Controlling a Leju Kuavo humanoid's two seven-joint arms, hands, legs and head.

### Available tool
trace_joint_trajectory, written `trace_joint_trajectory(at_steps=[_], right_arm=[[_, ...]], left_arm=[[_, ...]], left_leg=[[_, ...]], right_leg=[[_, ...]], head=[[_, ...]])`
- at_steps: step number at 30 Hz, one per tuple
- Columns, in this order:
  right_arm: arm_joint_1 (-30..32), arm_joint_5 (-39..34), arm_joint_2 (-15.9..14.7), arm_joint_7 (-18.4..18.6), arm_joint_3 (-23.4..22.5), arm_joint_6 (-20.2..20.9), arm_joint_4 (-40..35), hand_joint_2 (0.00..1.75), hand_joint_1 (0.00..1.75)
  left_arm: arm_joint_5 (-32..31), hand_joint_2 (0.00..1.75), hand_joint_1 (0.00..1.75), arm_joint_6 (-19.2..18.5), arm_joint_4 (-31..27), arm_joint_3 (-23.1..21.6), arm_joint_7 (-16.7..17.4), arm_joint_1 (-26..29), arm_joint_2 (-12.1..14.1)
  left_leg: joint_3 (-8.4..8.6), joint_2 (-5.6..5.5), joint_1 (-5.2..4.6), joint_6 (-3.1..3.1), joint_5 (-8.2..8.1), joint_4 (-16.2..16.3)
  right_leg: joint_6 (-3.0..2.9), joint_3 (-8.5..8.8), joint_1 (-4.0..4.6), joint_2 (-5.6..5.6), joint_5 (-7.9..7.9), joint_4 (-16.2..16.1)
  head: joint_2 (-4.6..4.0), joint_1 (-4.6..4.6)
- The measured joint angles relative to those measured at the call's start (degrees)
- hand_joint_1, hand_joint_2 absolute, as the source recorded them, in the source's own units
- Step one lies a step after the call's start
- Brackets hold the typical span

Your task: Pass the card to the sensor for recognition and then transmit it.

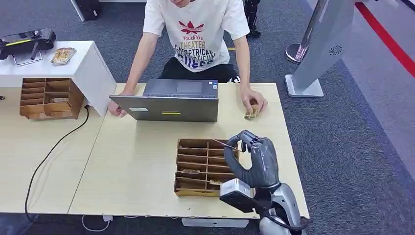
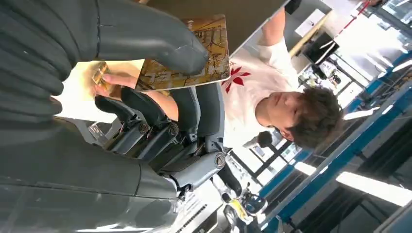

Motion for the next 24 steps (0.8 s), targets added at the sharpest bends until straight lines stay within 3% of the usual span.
trace_joint_trajectory(at_steps=[12, 24], right_arm=[[-0.55, -0.07, -0.02, -0.37, -0.02, 0.22, -0.18, 1.75, 1.75], [-5.7, 2.38, -0.02, 0.59, 0.26, -0.09, 0.78, 1.75, 1.75]], left_arm=[[-0.48, 0.0, 0.0, -0.09, 0.0, 0.0, 0.0, 0.0, 0.0], [-1.79, 0.0, 0.0, -0.57, 0.0, -0.09, 0.07, -0.01, 0.02]], left_leg=[[-0.01, 0.0, 0.0, 0.0, 0.0, 0.0], [-0.02, 0.0, 0.0, 0.0, 0.01, 0.0]], right_leg=[[0.0, 0.0, 0.0, 0.0, 0.0, 0.0], [0.0, 0.01, 0.0, 0.0, 0.01, 0.0]], head=[[0.0, 0.0], [0.0, 0.0]])
